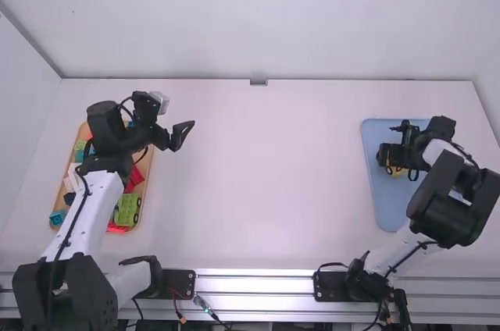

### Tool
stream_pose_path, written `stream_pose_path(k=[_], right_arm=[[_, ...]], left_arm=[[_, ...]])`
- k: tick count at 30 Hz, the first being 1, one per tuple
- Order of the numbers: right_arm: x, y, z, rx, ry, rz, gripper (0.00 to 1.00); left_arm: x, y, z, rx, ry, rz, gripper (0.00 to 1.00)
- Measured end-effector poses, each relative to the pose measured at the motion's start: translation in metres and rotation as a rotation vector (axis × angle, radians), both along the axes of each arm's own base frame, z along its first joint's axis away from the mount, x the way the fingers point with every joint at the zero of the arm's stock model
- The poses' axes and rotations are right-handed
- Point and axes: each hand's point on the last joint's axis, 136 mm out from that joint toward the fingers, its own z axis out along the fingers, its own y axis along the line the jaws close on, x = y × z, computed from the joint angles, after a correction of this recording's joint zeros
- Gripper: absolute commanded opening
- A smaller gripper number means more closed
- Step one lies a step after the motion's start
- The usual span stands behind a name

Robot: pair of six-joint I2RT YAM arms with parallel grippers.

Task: Assemble lego blocks to make yellow taxi

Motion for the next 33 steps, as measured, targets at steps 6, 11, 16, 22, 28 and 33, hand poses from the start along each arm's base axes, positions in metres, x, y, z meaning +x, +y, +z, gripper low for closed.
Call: stream_pose_path(k=[6, 11, 16, 22, 28, 33], right_arm=[[0.019, 0.028, 0.085, -0.069, -0.074, 0.078, 0.99], [0.024, 0.064, 0.147, -0.108, -0.170, 0.164, 0.99], [0.016, 0.117, 0.198, -0.129, -0.261, 0.288, 0.99], [0.001, 0.170, 0.242, -0.148, -0.383, 0.423, 0.99], [-0.009, 0.185, 0.284, -0.182, -0.523, 0.432, 0.93], [-0.012, 0.174, 0.292, -0.214, -0.576, 0.346, 0.85]], left_arm=[[0.001, -0.005, 0.008, 0.014, -0.002, 0.066, 0.99], [-0.013, -0.019, 0.037, 0.060, -0.092, 0.078, 0.99], [-0.041, -0.029, 0.079, 0.101, -0.228, 0.067, 0.99], [-0.072, -0.028, 0.120, 0.104, -0.365, 0.088, 0.98], [-0.093, -0.031, 0.134, 0.092, -0.428, 0.097, 0.92], [-0.097, -0.023, 0.108, 0.059, -0.371, 0.159, 0.84]])
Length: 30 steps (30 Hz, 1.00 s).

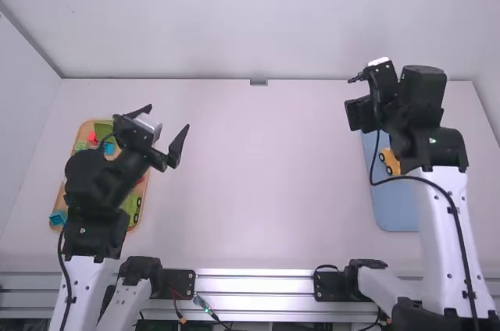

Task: Assemble lego blocks to make yellow taxi

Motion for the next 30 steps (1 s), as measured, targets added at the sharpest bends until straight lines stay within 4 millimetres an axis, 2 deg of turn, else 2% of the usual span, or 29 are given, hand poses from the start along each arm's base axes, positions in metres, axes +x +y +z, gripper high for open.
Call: stream_pose_path(k=[2, 7, 12, 15, 22, 30], right_arm=[[-0.002, -0.005, -0.002, 0.007, -0.016, -0.041, 0.82], [-0.009, -0.011, 0.001, 0.045, -0.075, -0.108, 0.74], [-0.021, -0.013, 0.015, 0.119, -0.179, -0.153, 0.64], [-0.031, -0.014, 0.023, 0.187, -0.258, -0.186, 0.56], [-0.052, -0.014, 0.032, 0.278, -0.400, -0.207, 0.41], [-0.080, -0.014, 0.040, 0.320, -0.589, -0.188, 0.22]], left_arm=[[-0.003, 0.006, -0.014, -0.030, 0.028, 0.037, 0.80], [-0.012, 0.019, -0.033, -0.102, 0.047, 0.118, 0.70], [-0.022, 0.035, -0.056, -0.171, 0.049, 0.219, 0.58], [-0.028, 0.049, -0.080, -0.192, 0.051, 0.299, 0.49], [-0.036, 0.059, -0.119, -0.202, 0.050, 0.359, 0.35], [-0.037, 0.061, -0.161, -0.201, 0.062, 0.368, 0.21]])
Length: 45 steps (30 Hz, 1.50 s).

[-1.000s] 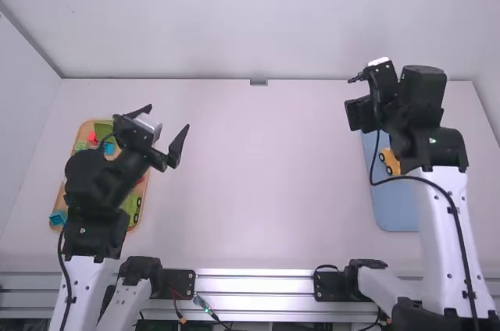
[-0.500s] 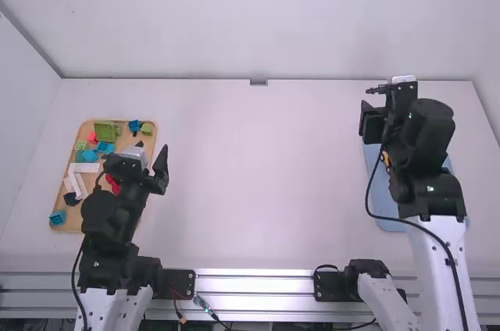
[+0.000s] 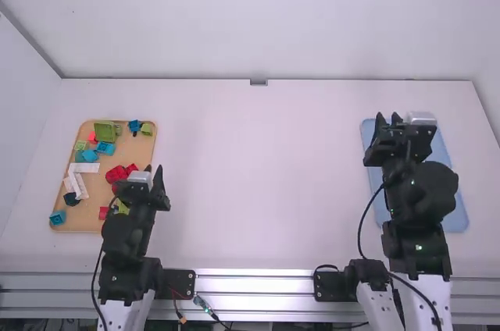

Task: Assemble lego blocks to make yellow taxi

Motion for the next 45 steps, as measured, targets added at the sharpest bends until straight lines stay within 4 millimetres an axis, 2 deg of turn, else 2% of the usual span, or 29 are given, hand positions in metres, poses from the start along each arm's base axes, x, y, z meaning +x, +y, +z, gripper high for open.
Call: stream_pose_path(k=[4, 11, 18, 28, 33, 39, 45], right_arm=[[-0.013, 0.000, -0.007, 0.001, -0.043, 0.002, 0.13], [-0.027, 0.000, -0.049, 0.001, -0.026, -0.001, 0.00], [-0.036, 0.000, -0.081, 0.002, -0.028, -0.001, 0.00], [-0.042, 0.000, -0.118, 0.002, -0.027, -0.002, 0.00], [-0.042, 0.000, -0.133, 0.002, -0.026, 0.000, 0.00], [-0.037, 0.000, -0.167, 0.003, 0.038, -0.001, 0.00], [-0.034, 0.000, -0.192, 0.000, 0.088, 0.001, 0.00]], left_arm=[[0.003, 0.000, -0.029, 0.000, 0.059, 0.000, 0.15], [0.003, 0.001, -0.028, -0.003, 0.055, 0.007, 0.06], [0.003, 0.001, -0.028, -0.006, 0.055, 0.008, 0.00], [0.003, 0.001, -0.028, -0.006, 0.055, 0.008, 0.00], [0.003, 0.001, -0.028, -0.006, 0.055, 0.008, 0.00], [0.003, 0.001, -0.028, -0.006, 0.055, 0.008, 0.00], [0.003, 0.001, -0.028, -0.007, 0.054, 0.008, 0.00]])
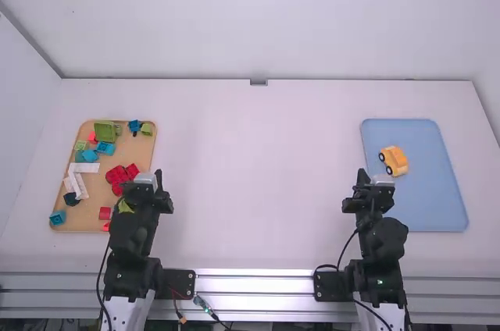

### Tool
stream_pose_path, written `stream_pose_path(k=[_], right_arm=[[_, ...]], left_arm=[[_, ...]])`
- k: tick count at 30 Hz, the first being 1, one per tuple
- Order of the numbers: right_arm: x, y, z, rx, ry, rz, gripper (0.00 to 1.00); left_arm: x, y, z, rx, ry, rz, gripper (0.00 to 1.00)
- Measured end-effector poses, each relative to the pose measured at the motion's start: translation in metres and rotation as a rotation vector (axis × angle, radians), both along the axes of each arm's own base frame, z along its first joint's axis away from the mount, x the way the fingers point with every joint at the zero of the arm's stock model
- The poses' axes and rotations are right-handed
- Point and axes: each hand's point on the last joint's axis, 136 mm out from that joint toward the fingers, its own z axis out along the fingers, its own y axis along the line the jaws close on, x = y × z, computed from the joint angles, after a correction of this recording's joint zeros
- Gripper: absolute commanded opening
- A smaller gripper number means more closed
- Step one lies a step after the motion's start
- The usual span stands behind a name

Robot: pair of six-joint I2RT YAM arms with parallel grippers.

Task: Assemble lego blocks to make yellow taxi

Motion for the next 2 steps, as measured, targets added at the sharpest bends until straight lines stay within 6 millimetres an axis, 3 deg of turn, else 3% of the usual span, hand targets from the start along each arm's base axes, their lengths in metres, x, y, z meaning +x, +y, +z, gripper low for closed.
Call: stream_pose_path(k=[2], right_arm=[[0.0006, -0.0002, -0.0074, 0.003, 0.015, -0.001, 0.00]], left_arm=[[0.0000, 0.0000, -0.0001, 0.001, 0.000, 0.000, 0.00]])
